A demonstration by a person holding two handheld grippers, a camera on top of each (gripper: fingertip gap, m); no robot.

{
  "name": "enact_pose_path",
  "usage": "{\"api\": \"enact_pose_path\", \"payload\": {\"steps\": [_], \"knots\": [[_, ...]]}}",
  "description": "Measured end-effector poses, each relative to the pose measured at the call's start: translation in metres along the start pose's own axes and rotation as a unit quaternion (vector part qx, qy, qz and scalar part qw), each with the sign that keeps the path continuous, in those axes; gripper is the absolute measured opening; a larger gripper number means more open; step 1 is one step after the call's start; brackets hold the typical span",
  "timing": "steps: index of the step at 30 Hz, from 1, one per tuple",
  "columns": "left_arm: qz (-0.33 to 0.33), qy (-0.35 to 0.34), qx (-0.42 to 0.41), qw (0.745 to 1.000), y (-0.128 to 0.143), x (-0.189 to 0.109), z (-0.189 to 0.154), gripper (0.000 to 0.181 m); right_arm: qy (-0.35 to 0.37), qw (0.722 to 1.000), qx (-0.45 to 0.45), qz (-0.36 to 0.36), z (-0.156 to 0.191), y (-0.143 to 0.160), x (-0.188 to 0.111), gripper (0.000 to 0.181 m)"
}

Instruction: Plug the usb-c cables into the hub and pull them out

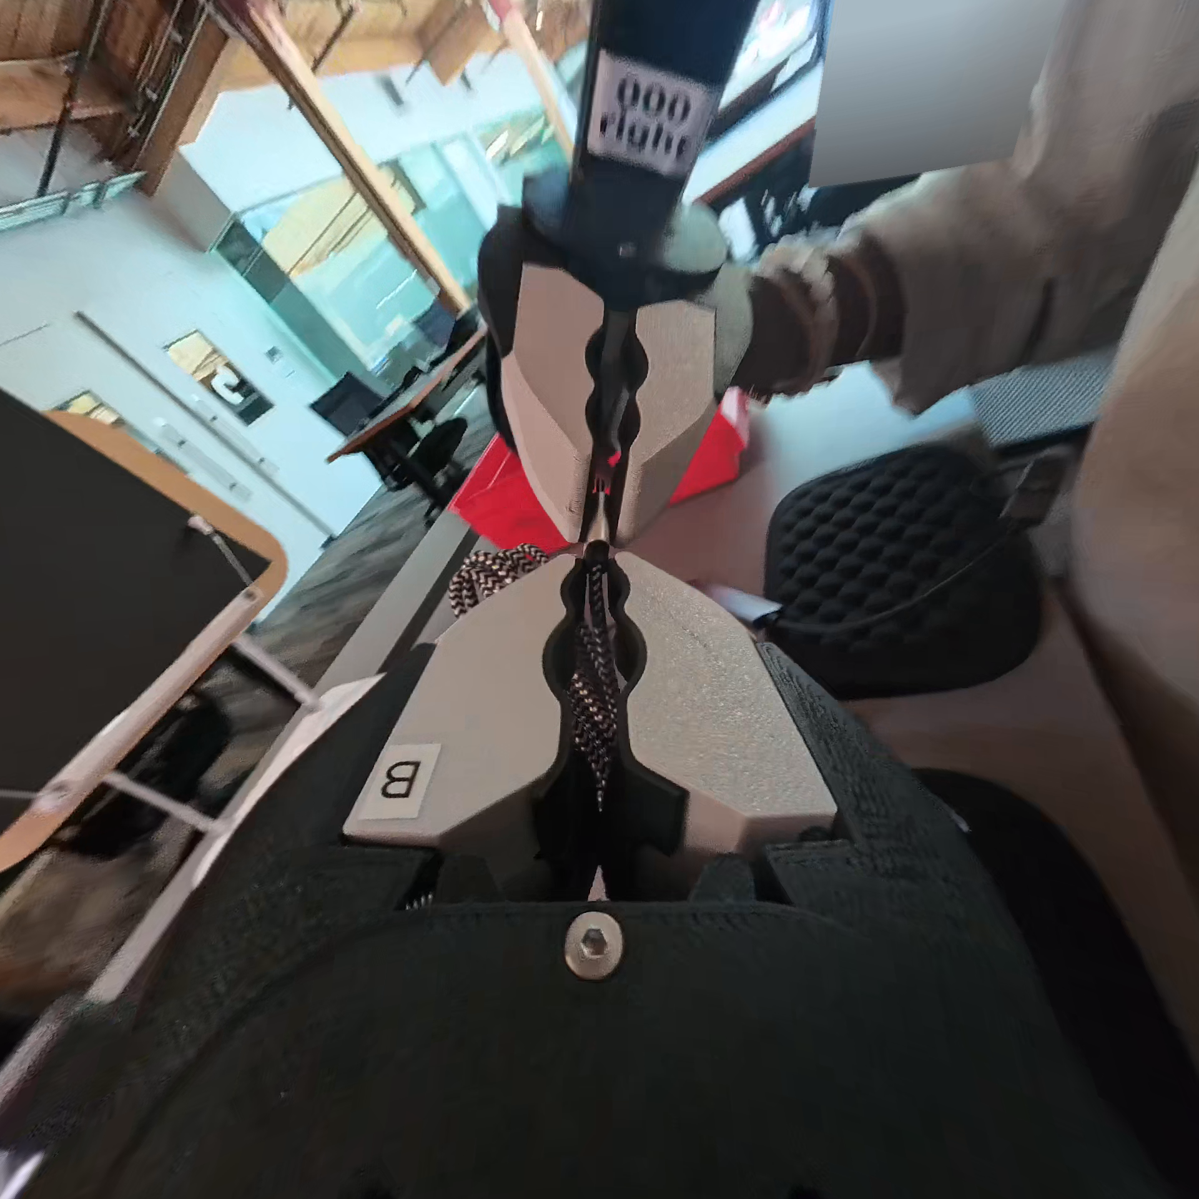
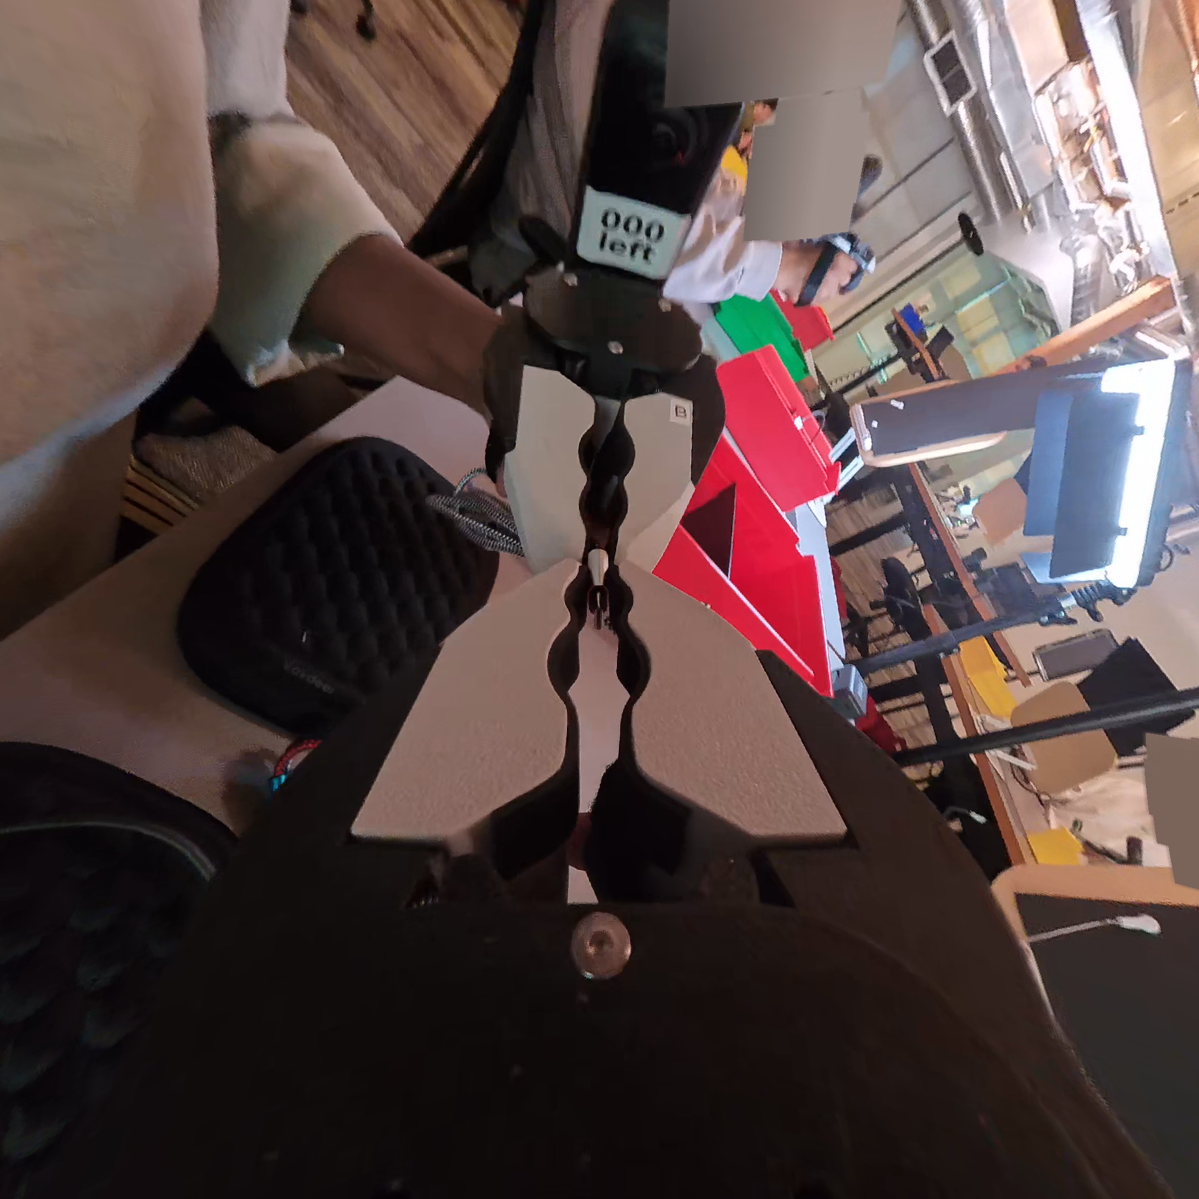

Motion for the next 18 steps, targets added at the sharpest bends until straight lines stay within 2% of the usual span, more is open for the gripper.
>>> {"api": "enact_pose_path", "payload": {"steps": [8,12,16,18], "knots": [[-0.112,0.058,-0.095,0.987,-0.01,-0.005,-0.003,0.005,-0.004,0.997,0.018,-0.07,-0.001,-0.011,-0.003,0.006],[-0.193,0.068,-0.155,0.966,-0.02,-0.015,0.003,0.002,0.002,0.993,0.053,-0.103,-0.004,-0.013,-0.008,0.006],[-0.138,0.035,-0.096,0.985,-0.021,-0.013,0.005,0.0,0.004,0.99,0.086,-0.111,-0.006,-0.008,-0.007,0.006],[-0.115,0.015,-0.078,0.99,-0.022,-0.013,0.009,0.013,-0.002,0.987,0.106,-0.122,-0.006,-0.006,-0.007,0.005]]}}
Point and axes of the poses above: each gripper's, where its closed fingertips meet, x out along the fingers, y out of its underside, z = x × y across the jaws, the point moved 5 cm from there along -x, back along the fingers
